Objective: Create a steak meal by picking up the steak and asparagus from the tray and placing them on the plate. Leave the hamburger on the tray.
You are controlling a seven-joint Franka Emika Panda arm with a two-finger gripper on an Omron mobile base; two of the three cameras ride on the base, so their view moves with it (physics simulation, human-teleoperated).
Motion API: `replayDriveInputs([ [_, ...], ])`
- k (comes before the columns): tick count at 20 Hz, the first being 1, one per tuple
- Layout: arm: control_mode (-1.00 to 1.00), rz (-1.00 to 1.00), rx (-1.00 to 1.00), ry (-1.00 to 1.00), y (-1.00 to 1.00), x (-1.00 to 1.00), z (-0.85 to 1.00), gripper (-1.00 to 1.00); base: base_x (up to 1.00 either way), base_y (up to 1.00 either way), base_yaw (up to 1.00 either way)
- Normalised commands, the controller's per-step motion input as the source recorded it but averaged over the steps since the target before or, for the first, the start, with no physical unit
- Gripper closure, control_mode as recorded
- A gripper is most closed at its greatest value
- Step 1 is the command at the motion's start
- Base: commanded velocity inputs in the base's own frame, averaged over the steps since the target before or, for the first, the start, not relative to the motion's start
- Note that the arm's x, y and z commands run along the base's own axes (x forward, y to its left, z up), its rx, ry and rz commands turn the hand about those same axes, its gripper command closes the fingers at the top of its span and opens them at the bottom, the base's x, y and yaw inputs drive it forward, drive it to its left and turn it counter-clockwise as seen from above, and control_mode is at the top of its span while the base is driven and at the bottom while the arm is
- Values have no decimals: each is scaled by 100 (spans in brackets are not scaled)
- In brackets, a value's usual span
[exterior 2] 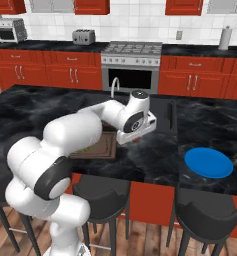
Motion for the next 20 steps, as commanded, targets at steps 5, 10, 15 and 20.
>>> replayDriveInputs([
  [5,-100,-30,0,10,-100,-1,0,100,0,0,0],
  [10,-100,-30,0,10,-100,-1,-1,100,0,0,0],
  [15,-100,-25,0,0,-88,0,-23,100,0,0,0],
  [20,-100,-22,0,-3,-75,0,-40,100,0,0,0],
])
